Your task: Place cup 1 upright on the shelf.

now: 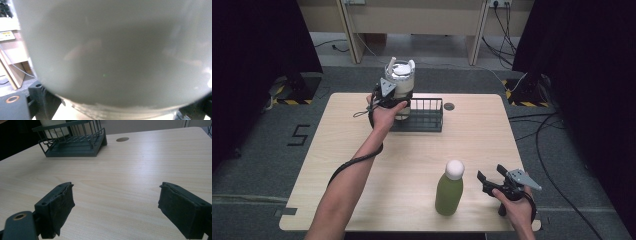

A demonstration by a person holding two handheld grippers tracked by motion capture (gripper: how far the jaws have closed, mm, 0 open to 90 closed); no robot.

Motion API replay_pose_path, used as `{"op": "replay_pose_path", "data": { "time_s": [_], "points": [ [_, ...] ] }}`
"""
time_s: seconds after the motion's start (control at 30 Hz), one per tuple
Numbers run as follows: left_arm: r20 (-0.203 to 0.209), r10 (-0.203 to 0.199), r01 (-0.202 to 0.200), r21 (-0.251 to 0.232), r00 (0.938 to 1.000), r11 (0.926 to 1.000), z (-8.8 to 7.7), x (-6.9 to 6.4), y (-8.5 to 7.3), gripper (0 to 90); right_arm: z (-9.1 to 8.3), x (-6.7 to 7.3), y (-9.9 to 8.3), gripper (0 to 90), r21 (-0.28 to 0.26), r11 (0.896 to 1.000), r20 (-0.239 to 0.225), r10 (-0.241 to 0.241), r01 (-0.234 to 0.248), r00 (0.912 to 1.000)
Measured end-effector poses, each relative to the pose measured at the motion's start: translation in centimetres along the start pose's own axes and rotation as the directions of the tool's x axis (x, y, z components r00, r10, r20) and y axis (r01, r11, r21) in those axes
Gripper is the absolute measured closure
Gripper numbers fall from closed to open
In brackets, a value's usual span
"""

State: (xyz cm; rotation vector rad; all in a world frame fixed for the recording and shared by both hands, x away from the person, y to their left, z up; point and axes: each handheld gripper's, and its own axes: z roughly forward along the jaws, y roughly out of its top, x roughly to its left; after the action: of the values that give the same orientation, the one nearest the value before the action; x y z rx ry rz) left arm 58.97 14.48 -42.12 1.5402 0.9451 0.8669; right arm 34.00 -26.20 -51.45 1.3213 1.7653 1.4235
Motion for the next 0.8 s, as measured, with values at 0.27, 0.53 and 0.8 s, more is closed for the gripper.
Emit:
{"op": "replay_pose_path", "data": {
  "time_s": [0.27, 0.53, 0.8],
  "points": [
    [-0.008, -0.007, 0.007, 0.013, 0.9999, 0.9999, 0.25, 0.09, -0.4, 9.2, 0.0, 0.05, -0.03, 12.9, 0.003, 1.0, 0.0, 0.004, -0.004, 1.0],
    [-0.015, -0.008, 0.008, 0.02, 0.9999, 0.9998, 0.39, 0.09, -0.74, 9.1, 0.04, 0.03, -0.01, 12.9, 0.001, 1.0, -0.002, -0.001, 0.001, 1.0],
    [-0.01, -0.011, 0.011, 0.018, 0.9999, 0.9998, 0.43, 0.2, -0.82, 9.0, 0.03, 0.07, 0.01, 12.9, 0.0, 1.0, -0.004, -0.002, 0.002, 1.0]
  ]
}}
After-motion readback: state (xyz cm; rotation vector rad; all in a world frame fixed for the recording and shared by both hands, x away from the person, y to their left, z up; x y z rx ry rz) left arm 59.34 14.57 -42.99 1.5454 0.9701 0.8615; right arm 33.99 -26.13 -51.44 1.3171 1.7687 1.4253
